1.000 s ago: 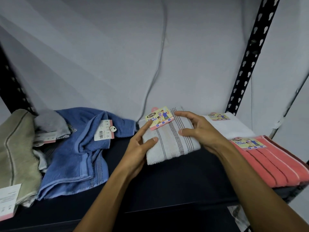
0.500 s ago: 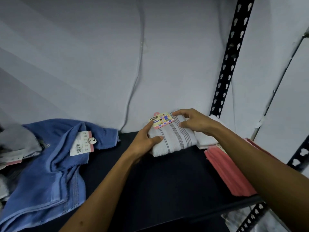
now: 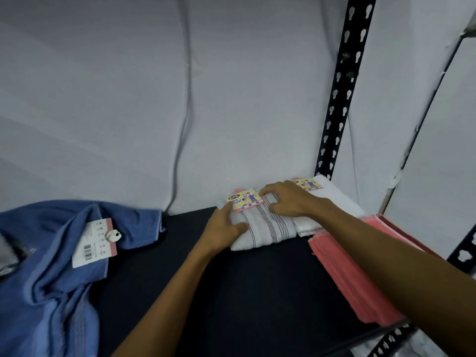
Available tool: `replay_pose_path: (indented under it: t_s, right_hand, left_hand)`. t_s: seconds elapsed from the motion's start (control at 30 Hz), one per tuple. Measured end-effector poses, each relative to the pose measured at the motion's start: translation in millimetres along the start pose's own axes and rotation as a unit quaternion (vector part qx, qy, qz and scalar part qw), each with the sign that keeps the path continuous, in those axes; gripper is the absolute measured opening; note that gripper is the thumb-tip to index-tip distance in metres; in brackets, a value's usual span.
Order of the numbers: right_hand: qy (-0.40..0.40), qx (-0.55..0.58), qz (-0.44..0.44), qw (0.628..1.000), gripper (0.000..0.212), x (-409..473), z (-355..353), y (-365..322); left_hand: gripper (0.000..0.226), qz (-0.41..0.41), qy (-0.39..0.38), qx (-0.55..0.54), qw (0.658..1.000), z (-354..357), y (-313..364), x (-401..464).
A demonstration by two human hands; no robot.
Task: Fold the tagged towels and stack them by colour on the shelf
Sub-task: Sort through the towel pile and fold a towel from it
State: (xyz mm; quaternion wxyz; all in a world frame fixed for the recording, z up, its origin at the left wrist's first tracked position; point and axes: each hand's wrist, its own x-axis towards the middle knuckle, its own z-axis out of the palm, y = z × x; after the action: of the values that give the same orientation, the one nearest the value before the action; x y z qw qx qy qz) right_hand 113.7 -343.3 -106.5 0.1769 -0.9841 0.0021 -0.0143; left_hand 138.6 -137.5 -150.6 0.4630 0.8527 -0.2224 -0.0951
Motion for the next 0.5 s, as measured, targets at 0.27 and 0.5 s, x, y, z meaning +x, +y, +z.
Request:
replay_pose_path:
  t_s: [0.27,0.5]
  right_hand:
    - [0.021,-0.121,0.0,0.992,0.048,5.9,22.8,12.1]
    - [0.025,-0.118,-0.018,0.993,0.043,7.8,35.4,19.3]
  left_hand:
    - [0.062,-0.014,0.039,0.296,0.954,3.6,1.4,3.0]
    - [0.068,0.038,-0.033,0.321,0.946,5.8,-21.4,6.5]
